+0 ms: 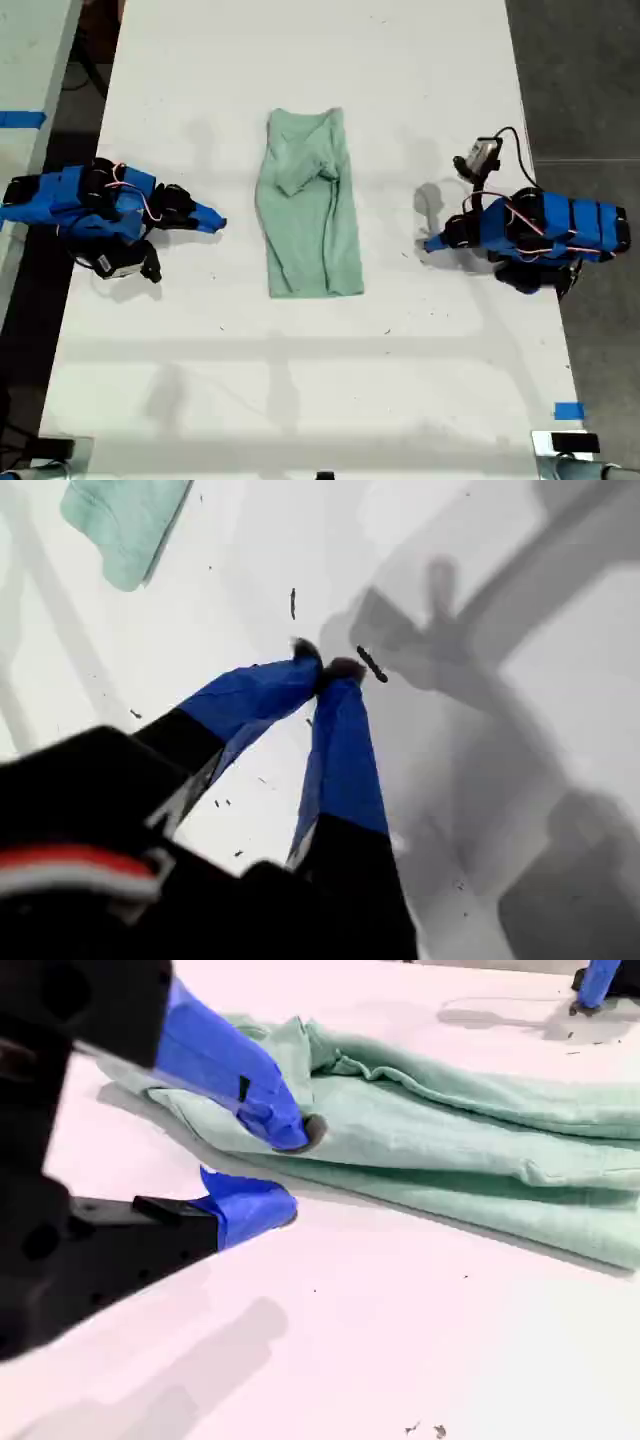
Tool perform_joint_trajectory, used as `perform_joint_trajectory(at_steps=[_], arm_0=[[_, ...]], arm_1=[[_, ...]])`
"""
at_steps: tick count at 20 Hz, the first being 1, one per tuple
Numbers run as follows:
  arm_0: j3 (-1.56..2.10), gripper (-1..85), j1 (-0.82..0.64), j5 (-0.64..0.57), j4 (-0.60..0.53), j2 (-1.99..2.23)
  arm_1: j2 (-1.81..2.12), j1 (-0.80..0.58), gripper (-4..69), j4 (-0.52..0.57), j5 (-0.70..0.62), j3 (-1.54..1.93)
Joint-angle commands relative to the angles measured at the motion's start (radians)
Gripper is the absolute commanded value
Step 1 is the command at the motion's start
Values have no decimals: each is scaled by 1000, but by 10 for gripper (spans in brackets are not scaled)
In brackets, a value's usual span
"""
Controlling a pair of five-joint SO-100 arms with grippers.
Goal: Fold t shirt
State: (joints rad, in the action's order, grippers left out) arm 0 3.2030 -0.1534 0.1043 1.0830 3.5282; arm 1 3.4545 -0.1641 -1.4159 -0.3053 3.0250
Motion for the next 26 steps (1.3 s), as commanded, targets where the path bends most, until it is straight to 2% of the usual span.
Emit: perform_joint_trajectory(at_steps=[1,4,8,11,12,13,14,15,16,17,19,22,26], arm_0=[[14,-1,3,2,-14,8],[2,-1,63,23,-51,8],[-129,-2,69,100,44,-54],[-456,-2,115,137,-14,-617],[-693,-1,147,147,41,-927],[-956,84,156,143,138,-1215],[-1180,138,158,86,207,-1437],[-1327,160,169,0,199,-1577],[-1399,169,175,-94,137,-1658],[-1462,230,184,-64,129,-1735],[-1606,272,187,-66,192,-1905],[-1759,287,187,-74,225,-2105],[-1798,286,193,-72,207,-2183]], arm_1=[[51,29,17,21,52,61],[48,6,14,21,60,61],[-23,43,12,-12,115,-9],[-454,60,10,-48,163,-370],[-713,74,9,-57,156,-555],[-957,89,8,-69,140,-744],[-1152,101,89,-75,118,-916],[-1312,114,258,-75,86,-1065],[-1430,118,321,-69,64,-1170],[-1514,121,335,-35,20,-1235],[-1643,115,350,20,-11,-1313],[-1832,114,363,48,-21,-1448],[-2010,132,346,38,-23,-1612]])
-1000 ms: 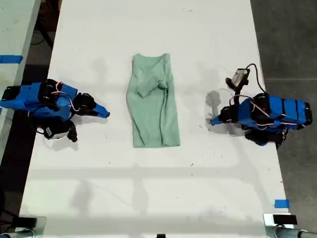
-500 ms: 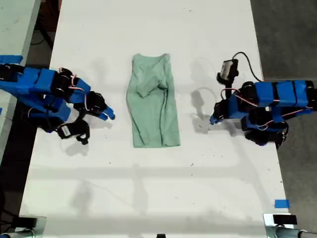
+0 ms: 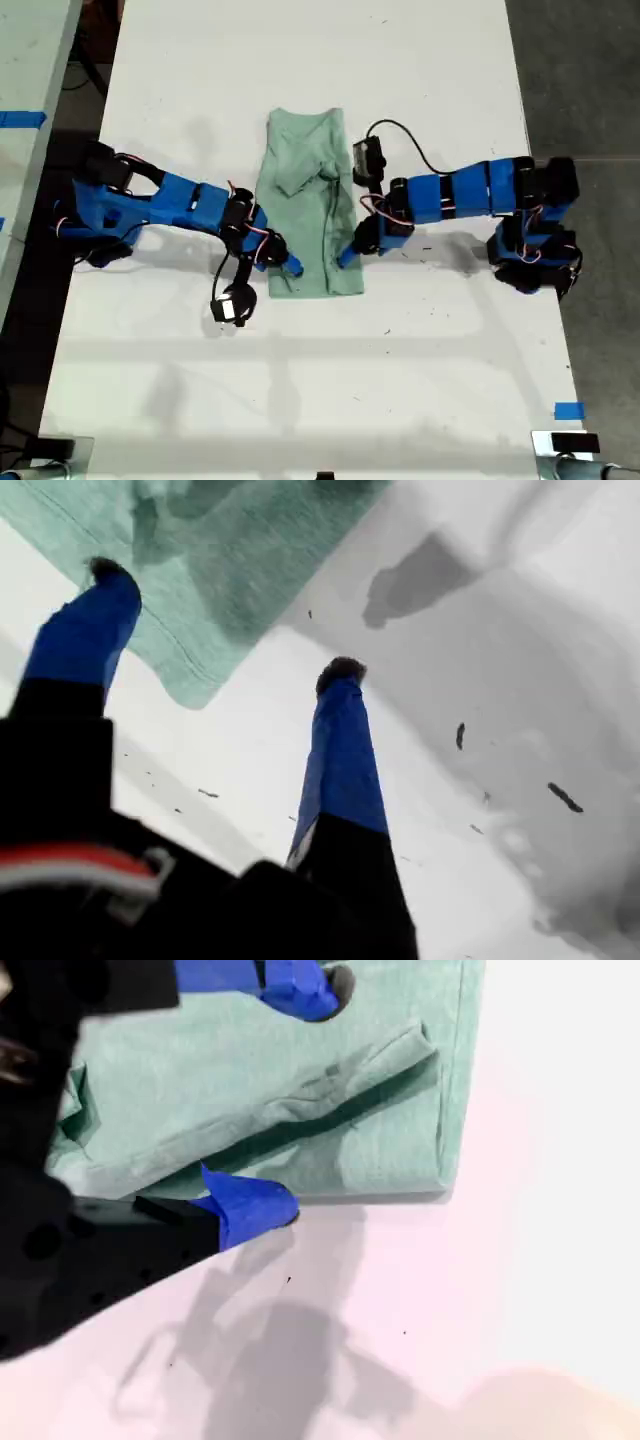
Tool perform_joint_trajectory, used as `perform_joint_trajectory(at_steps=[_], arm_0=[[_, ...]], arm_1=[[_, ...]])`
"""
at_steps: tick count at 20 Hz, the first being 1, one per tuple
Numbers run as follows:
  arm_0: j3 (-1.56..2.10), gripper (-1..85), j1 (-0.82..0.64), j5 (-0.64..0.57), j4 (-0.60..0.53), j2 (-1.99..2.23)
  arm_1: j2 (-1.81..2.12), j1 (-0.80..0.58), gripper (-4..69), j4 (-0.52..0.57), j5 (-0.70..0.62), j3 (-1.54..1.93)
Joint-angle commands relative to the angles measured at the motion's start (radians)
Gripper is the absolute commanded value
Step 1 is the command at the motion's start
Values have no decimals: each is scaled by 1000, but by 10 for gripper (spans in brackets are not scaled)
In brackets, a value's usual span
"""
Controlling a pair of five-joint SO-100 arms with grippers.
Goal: Fold t shirt
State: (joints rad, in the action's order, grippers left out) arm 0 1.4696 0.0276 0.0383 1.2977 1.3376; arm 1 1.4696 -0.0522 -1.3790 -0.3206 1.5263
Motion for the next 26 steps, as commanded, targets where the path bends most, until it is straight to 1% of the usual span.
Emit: perform_joint_trajectory(at_steps=[1,3,4,5,6,7,8,11,13,17,19,21,23,24,26], arm_0=[[-64,283,14,-6,-11,0],[-64,275,20,-3,-23,-25],[-64,253,25,-12,-28,-44],[-89,210,28,-20,-17,-78],[-121,115,31,3,12,-118],[-141,29,35,25,26,-143],[-158,-3,40,14,26,-158],[-235,-3,51,21,98,-209],[-265,-3,52,25,137,-212],[-469,-3,52,-5,287,-227],[-541,-3,31,-31,330,-192],[-526,-3,-25,-61,342,-103],[-469,-3,-118,-115,342,-5],[-437,-3,-186,-147,342,31],[-357,-3,-371,-236,342,58]], arm_1=[[-55,26,318,-3,-2,-146],[-114,40,265,-5,8,-202],[-140,48,235,-8,15,-224],[-158,54,144,-9,31,-233],[-172,58,39,-6,41,-235],[-183,63,21,-3,49,-235],[-192,64,19,-2,54,-236],[-196,64,19,-11,54,-247],[-193,63,19,-38,49,-279],[-189,40,19,-147,-9,-454],[-183,2,19,-199,-63,-563],[-173,-60,19,-236,-137,-653],[-163,-150,19,-250,-236,-727],[-149,-207,19,-244,-281,-738],[-129,-328,19,-213,-373,-742]])
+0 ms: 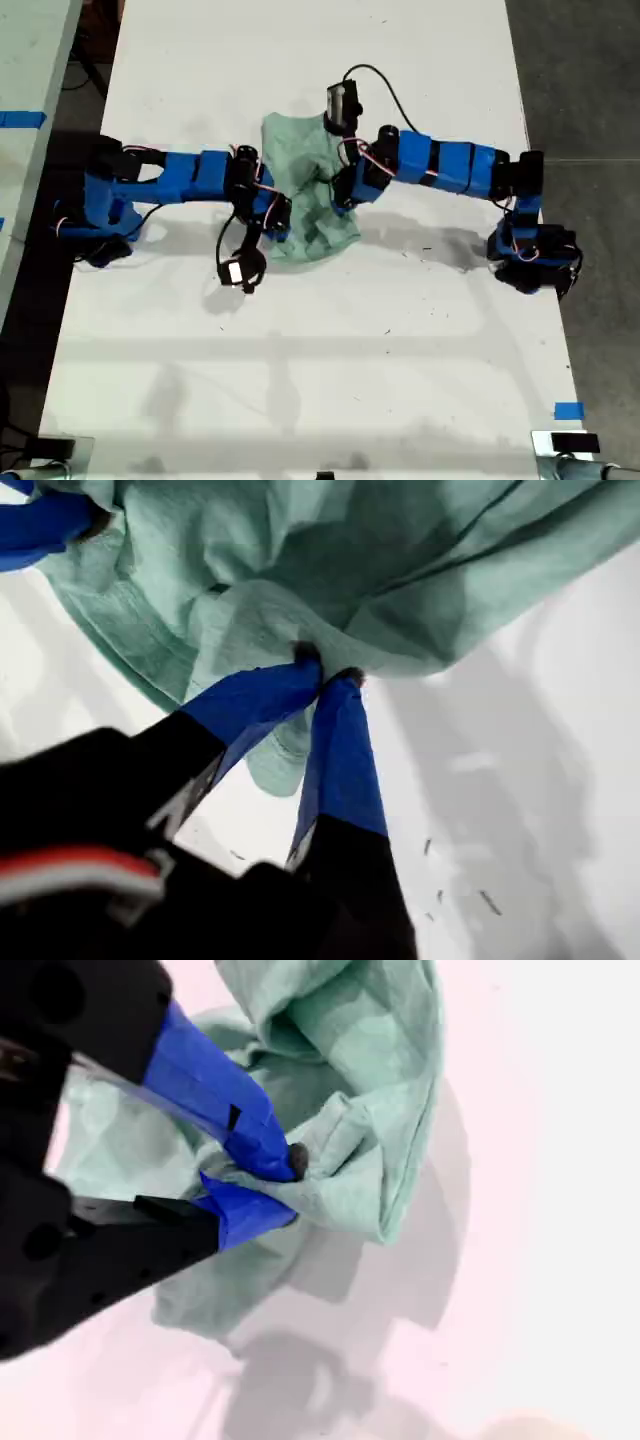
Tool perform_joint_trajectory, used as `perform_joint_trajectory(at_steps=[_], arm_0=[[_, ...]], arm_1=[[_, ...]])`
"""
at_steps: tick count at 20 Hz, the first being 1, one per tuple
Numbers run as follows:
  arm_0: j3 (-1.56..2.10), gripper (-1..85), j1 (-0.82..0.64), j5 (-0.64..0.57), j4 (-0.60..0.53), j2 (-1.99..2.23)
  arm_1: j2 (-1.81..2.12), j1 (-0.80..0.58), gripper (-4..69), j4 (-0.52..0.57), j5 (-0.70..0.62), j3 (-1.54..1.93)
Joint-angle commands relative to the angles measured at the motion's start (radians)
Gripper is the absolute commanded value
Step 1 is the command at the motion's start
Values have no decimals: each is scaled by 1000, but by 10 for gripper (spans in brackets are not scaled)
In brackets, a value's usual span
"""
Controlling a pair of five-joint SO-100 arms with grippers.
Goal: Fold t shirt
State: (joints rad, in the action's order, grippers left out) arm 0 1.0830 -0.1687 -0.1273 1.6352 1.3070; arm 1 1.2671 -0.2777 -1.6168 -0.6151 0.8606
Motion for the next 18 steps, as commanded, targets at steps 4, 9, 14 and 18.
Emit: perform_joint_trajectory(at_steps=[4,9,14,18], arm_0=[[-32,-3,-534,-273,5,-14],[-172,25,-732,-387,-5,-126],[-186,168,-750,-437,-9,-150],[-187,169,-756,-463,-15,-91]], arm_1=[[31,-307,19,158,-272,-92],[-175,-448,19,376,-380,-152],[-222,-512,363,405,-433,-155],[-179,-538,426,393,-474,-158]])
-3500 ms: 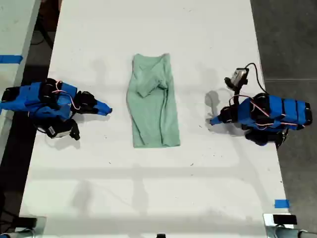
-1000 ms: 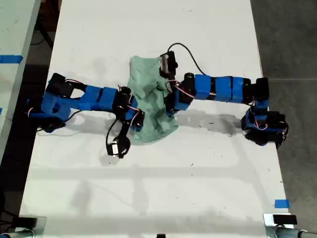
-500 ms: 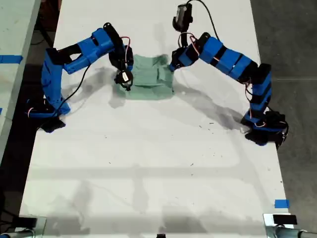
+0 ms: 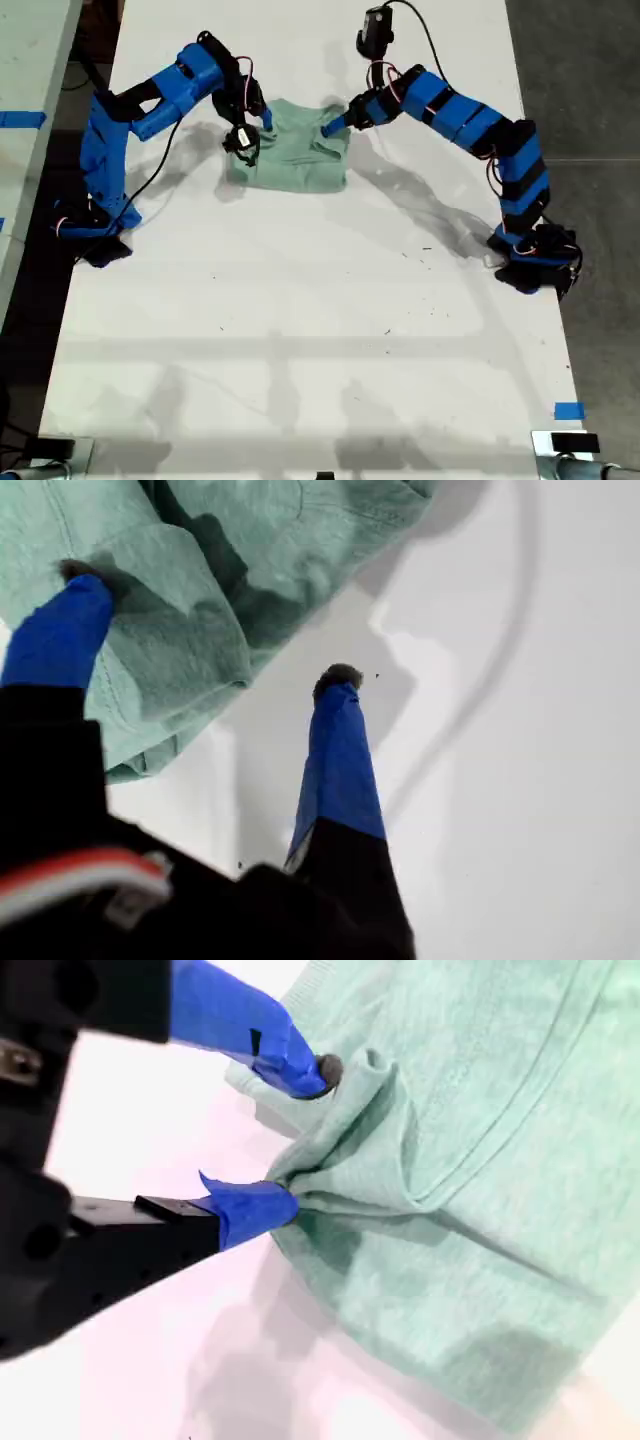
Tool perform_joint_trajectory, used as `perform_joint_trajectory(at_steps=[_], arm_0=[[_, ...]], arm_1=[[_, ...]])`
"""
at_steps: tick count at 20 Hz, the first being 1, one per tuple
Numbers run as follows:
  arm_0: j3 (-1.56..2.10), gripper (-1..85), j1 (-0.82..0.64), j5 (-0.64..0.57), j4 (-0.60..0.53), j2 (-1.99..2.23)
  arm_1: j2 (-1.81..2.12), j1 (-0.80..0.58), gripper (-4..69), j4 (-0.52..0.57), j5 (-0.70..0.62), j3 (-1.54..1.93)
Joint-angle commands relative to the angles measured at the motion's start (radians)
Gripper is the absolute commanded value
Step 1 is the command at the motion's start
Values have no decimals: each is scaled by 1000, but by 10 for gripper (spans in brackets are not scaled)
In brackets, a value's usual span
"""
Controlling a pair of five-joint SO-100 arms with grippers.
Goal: Fold t shirt
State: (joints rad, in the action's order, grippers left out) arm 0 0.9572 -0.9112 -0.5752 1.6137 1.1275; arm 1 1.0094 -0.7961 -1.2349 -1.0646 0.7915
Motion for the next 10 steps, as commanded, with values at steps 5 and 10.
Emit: perform_joint_trajectory(at_steps=[5,10], arm_0=[[-48,167,-41,-41,26,339],[178,126,213,115,28,825]], arm_1=[[167,-63,425,-115,-32,-89],[661,32,316,-526,227,204]])
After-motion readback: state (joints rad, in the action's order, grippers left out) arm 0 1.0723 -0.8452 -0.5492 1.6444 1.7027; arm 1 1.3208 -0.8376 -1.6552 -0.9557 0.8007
